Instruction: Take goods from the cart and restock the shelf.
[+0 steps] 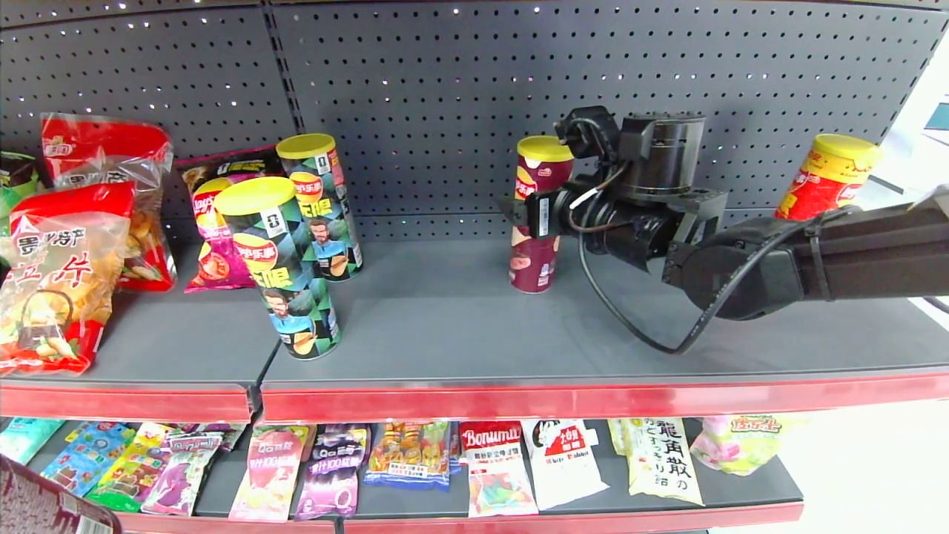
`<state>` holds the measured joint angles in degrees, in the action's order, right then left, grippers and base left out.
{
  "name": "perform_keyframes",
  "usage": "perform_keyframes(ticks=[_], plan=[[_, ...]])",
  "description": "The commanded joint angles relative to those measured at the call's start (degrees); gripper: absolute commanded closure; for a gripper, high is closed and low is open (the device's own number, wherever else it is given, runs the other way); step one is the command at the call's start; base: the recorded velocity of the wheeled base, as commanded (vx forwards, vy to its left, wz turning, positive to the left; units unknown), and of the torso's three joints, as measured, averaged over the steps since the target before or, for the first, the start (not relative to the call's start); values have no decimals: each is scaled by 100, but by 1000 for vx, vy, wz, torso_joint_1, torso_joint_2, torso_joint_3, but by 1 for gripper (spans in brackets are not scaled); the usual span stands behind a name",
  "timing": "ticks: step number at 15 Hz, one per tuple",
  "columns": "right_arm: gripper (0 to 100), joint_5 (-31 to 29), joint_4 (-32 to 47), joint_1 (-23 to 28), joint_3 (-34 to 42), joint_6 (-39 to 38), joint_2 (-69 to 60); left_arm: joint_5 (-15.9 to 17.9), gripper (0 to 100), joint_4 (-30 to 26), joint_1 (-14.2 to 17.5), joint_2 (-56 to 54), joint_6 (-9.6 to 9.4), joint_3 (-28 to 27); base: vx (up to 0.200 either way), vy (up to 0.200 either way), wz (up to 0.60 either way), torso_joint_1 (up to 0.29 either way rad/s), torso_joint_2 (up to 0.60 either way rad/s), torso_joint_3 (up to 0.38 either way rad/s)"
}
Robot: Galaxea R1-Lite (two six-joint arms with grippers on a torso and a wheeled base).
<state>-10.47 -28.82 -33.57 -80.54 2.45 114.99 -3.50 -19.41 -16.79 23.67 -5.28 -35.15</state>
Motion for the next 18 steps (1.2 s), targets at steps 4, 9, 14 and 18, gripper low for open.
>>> perform_keyframes(ticks=[4,9,14,18], plan=[[100,-157,-10,17,-111,1,216,-2,100,-2,0,-12,1,8,0,0,0,0,0,0],[100,-69,-10,70,-84,1,155,-2,100,-2,0,-3,1,-1,0,0,0,0,0,0],[100,1364,61,70,434,27,-680,16,100,-2,0,-3,1,8,0,0,0,0,0,0],[100,2251,69,70,935,107,-1102,51,100,7,0,6,9,8,0,0,0,0,0,0]])
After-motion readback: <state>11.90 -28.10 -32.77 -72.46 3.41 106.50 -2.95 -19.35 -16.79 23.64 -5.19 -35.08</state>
